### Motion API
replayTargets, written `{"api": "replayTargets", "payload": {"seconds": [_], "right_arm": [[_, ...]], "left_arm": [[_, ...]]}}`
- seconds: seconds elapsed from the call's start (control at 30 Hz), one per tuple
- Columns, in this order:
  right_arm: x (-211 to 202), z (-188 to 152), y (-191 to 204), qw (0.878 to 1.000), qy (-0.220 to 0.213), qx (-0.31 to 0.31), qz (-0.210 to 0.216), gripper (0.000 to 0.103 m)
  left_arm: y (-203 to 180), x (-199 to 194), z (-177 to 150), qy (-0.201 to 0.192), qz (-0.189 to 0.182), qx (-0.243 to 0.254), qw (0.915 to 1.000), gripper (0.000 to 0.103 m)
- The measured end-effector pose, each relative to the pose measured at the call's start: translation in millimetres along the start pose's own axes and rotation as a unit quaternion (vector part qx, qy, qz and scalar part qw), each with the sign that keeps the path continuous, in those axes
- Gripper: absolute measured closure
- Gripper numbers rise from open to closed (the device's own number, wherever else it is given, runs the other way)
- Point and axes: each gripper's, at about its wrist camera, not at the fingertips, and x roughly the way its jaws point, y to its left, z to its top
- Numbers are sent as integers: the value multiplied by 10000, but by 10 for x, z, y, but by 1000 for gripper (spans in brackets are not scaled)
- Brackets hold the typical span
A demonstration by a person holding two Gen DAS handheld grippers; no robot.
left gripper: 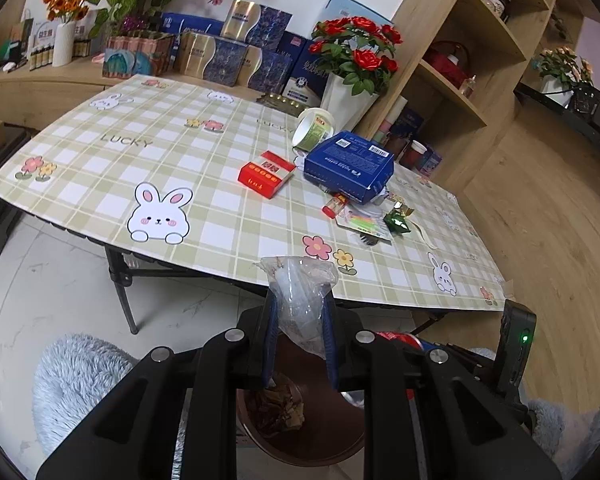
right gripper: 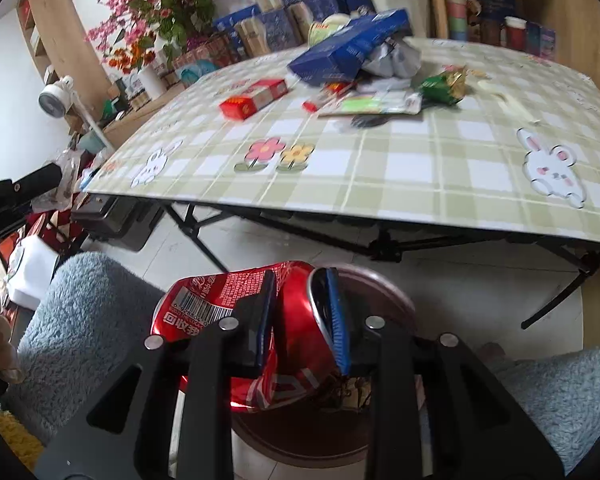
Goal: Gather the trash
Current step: 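Lower the can and plastic bag over the bin and open both tools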
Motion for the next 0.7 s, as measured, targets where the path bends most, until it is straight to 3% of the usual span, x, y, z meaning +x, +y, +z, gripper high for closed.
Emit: {"api": "replayTargets", "payload": {"seconds": [0.27,0.47,0.7], "right_arm": [[100,-44,78,9992,261,-146,248,70],[-18,11,53,9999,-24,-121,103,49],[-511,224,-152,9928,-1070,-86,-534,11]], "left_arm": [[-5,84,-49,130,-44,-27,9999,83],[-51,112,-57,178,-50,47,9998,83],[-240,169,-70,282,-159,635,9975,83]]}}
